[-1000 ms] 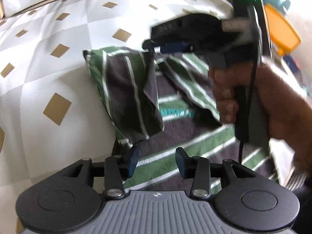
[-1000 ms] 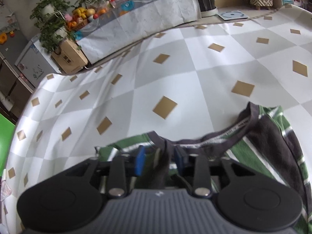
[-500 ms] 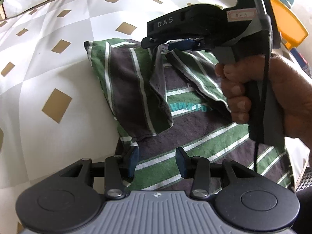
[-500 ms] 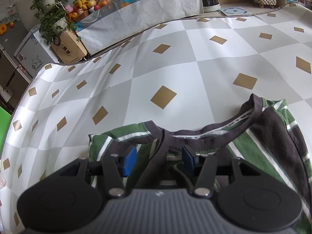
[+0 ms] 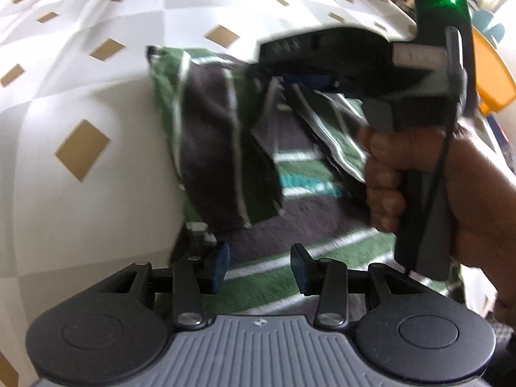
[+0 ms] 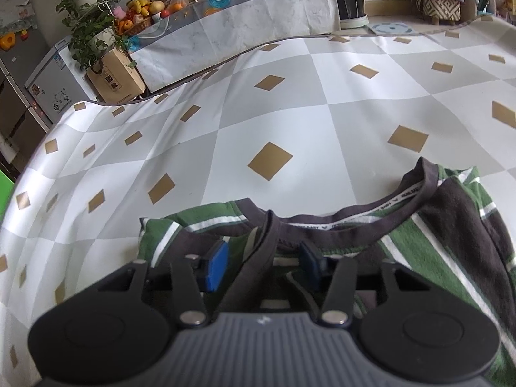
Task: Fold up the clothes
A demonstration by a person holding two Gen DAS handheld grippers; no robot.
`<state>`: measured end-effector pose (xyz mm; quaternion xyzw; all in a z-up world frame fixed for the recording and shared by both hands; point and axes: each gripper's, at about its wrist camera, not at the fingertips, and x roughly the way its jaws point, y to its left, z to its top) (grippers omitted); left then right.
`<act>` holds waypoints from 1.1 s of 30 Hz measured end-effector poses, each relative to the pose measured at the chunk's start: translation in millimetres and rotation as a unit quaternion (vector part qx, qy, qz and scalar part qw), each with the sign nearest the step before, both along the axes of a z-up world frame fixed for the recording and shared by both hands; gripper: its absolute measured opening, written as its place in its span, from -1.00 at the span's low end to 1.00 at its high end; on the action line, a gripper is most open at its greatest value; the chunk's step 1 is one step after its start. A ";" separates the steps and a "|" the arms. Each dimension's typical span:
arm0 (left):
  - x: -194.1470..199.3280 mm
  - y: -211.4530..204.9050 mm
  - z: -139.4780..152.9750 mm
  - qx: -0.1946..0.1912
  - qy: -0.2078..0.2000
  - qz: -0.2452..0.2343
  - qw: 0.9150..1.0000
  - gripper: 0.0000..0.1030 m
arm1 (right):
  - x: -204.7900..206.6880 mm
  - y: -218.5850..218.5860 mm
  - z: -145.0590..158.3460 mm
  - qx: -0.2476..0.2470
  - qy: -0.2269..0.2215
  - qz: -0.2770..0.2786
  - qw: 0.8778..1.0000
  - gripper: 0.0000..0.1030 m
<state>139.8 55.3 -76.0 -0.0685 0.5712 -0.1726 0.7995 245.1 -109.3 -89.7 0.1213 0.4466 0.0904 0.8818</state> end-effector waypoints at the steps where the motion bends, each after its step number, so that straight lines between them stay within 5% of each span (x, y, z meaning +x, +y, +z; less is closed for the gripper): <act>1: 0.9 2.7 0.4 0.003 -0.002 0.011 1.000 -0.22 | -0.3 1.0 0.0 -0.006 -0.001 0.004 1.000 -0.48; 6: 4.1 19.1 1.6 0.016 -0.010 0.073 0.997 -0.22 | -1.1 0.6 2.1 -0.011 -0.004 0.005 1.000 -0.84; 13: 5.4 44.3 -0.9 -0.013 -0.004 0.159 0.987 -0.22 | -4.1 9.6 8.6 -0.033 -0.018 0.038 0.999 -0.85; 20: 5.8 64.6 -3.6 -0.025 0.003 0.222 0.975 -0.22 | -9.6 0.8 12.1 -0.049 -0.021 0.027 0.998 -0.73; 25: 8.4 84.3 -8.1 -0.066 0.028 0.276 0.959 -0.20 | -15.2 -9.8 20.7 -0.034 -0.017 0.031 0.999 -0.41; 30: 9.6 65.3 4.7 0.028 0.010 0.248 0.968 -0.19 | -29.1 -29.1 28.7 -0.027 -0.008 0.034 0.999 -0.28; 33: 6.6 61.8 7.7 0.047 0.019 0.254 0.966 -0.15 | -39.5 -41.9 31.6 -0.030 0.003 0.034 0.999 -0.24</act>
